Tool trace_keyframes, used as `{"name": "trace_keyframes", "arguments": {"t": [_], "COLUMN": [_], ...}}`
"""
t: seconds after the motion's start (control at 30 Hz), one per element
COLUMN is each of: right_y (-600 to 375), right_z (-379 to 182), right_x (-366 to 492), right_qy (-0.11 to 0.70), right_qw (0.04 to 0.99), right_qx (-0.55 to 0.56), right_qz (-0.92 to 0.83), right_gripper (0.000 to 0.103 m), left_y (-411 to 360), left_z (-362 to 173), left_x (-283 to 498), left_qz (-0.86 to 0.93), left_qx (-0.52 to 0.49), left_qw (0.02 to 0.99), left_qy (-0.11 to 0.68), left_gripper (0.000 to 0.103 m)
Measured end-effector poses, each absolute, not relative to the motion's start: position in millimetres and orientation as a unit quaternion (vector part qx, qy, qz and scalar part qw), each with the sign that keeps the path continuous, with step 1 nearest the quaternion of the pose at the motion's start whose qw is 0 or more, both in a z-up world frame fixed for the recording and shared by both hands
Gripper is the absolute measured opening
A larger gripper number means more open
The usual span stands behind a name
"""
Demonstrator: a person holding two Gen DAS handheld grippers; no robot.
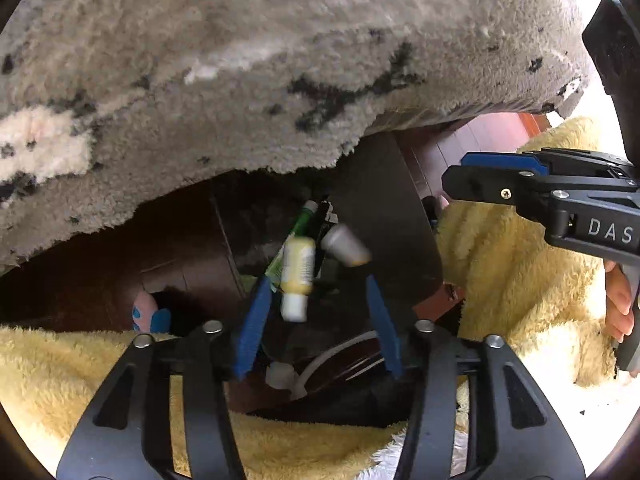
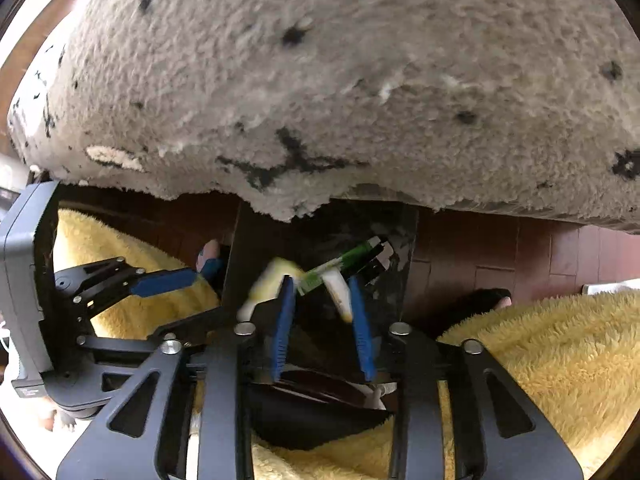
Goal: Collect trash
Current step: 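Open both tools to drop the bottle and tube into the bin, then raise both tools back over the bed toward the remaining items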
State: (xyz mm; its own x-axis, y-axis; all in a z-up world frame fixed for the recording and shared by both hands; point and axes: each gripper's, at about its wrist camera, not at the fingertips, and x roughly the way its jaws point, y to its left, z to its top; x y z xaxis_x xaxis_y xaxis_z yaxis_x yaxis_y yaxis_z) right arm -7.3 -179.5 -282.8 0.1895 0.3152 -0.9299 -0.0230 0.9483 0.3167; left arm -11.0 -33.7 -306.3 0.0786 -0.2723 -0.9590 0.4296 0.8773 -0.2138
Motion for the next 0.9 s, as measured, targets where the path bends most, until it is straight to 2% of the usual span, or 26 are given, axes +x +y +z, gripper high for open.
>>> {"name": "trace_keyframes", "arguments": {"t": [0.27,0.33,0.5,0.63,0.73,0.9], "right_y": [-195.2,-200.8,-213.9,-223.4,-230.0,-239.0], "right_z": [-266.0,-260.5,-244.5,-233.1,-220.4,-194.3], "right_x": [-11.9,-12.4,-16.6,-19.3,-19.6,-18.5], "right_qy": [0.599,0.590,0.569,0.556,0.540,0.512], "right_qw": [0.785,0.790,0.802,0.807,0.815,0.836], "right_qx": [0.130,0.140,0.163,0.183,0.197,0.186], "right_qz": [0.094,0.088,0.084,0.079,0.073,0.061], "right_gripper": [0.065,0.075,0.088,0.094,0.095,0.095], "left_y": [-36.6,-35.0,-24.7,-21.1,-23.6,-19.2], "left_z": [-284.1,-275.3,-255.4,-239.1,-223.5,-198.2], "left_x": [-13.6,-13.0,-12.7,-11.2,-10.6,-8.0], "left_qz": [-0.238,-0.235,-0.233,-0.224,-0.216,-0.218], "left_qx": [0.079,0.076,0.047,0.047,0.066,0.073], "left_qw": [0.754,0.763,0.785,0.803,0.817,0.830], "left_qy": [0.608,0.598,0.572,0.551,0.531,0.507], "left_gripper": [0.063,0.069,0.078,0.087,0.091,0.094]}}
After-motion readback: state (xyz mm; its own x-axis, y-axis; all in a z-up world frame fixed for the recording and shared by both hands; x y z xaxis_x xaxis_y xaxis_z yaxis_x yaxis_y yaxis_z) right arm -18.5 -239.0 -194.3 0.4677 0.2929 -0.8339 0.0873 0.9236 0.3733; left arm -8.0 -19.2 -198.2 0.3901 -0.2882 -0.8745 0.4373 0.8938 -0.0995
